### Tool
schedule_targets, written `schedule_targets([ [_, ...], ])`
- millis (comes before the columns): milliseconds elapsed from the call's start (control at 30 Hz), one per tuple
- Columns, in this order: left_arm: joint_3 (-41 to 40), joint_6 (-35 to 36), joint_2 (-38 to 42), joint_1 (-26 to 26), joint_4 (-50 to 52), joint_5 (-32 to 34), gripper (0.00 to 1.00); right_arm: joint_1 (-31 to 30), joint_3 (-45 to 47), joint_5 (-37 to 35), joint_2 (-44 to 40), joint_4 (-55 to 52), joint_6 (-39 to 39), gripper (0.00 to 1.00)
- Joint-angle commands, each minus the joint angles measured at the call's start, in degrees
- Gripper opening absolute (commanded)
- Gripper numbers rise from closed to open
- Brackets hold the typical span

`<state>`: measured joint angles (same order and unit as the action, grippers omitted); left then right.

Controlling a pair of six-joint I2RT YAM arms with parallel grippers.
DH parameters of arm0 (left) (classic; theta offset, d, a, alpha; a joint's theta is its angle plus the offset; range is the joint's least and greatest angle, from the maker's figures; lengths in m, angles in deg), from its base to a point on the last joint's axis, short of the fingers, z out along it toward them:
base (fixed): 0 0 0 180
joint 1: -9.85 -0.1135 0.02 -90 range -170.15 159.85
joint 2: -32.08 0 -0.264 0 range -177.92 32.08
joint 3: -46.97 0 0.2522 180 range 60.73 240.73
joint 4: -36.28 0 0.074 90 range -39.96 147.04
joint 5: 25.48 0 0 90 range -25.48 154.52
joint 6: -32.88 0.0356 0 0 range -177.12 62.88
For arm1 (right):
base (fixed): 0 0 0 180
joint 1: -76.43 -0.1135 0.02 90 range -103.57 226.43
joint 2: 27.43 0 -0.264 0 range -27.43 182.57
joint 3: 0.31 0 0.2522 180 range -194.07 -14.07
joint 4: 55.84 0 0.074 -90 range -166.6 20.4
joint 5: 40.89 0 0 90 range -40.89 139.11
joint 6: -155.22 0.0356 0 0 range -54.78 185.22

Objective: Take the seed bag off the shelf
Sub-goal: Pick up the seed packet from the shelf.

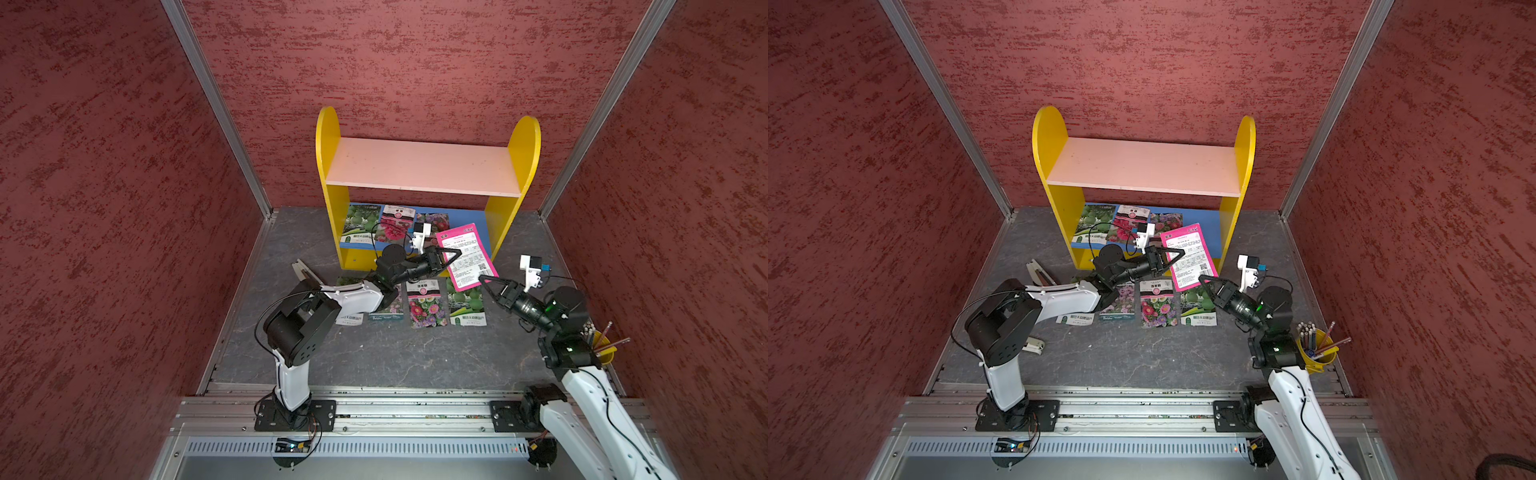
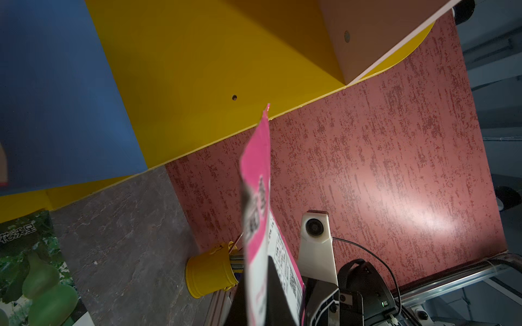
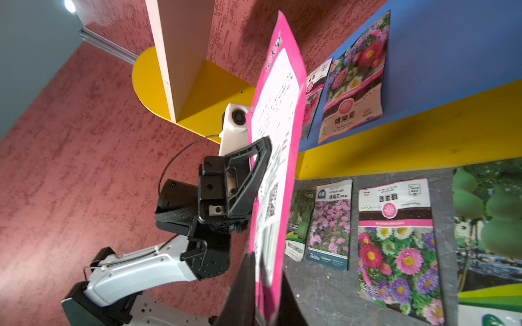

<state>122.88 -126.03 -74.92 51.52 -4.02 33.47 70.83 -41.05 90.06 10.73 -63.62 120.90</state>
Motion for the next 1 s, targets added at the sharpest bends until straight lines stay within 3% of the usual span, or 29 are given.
schedule_targets([
  [0,-1.0,1.1,1.7,-1.8,-0.7,-4.1,0.00,-0.6,-3.7,0.5,0.5,-5.7,-5.4,0.32],
  [133,-4.5,3.6,6.9,-5.7,3.2,-10.1,0.00,-0.6,-8.9,1.3,1.8,-16.5,-13.8,0.49],
  [267,-6.3,10.1,13.6,-8.4,13.1,-15.4,0.00,-0.6,-12.7,4.1,3.7,-21.2,-18.5,0.60],
  [433,-6.3,15.5,19.4,-10.3,22.2,-24.1,0.00,-0.6,-17.6,13.8,9.2,-21.0,-21.1,0.60],
  [633,-6.3,20.2,23.2,-10.3,30.6,-26.1,0.00,-0.8,-19.3,23.0,12.6,-12.2,-17.0,0.58],
  [833,-5.3,19.8,22.4,-9.8,30.1,-25.6,0.00,-2.8,-19.4,26.6,13.8,-5.7,-13.3,0.55],
  [967,-4.0,18.7,20.8,-8.9,28.2,-25.6,0.00,-4.9,-19.7,25.2,15.3,-5.9,-14.3,0.55],
])
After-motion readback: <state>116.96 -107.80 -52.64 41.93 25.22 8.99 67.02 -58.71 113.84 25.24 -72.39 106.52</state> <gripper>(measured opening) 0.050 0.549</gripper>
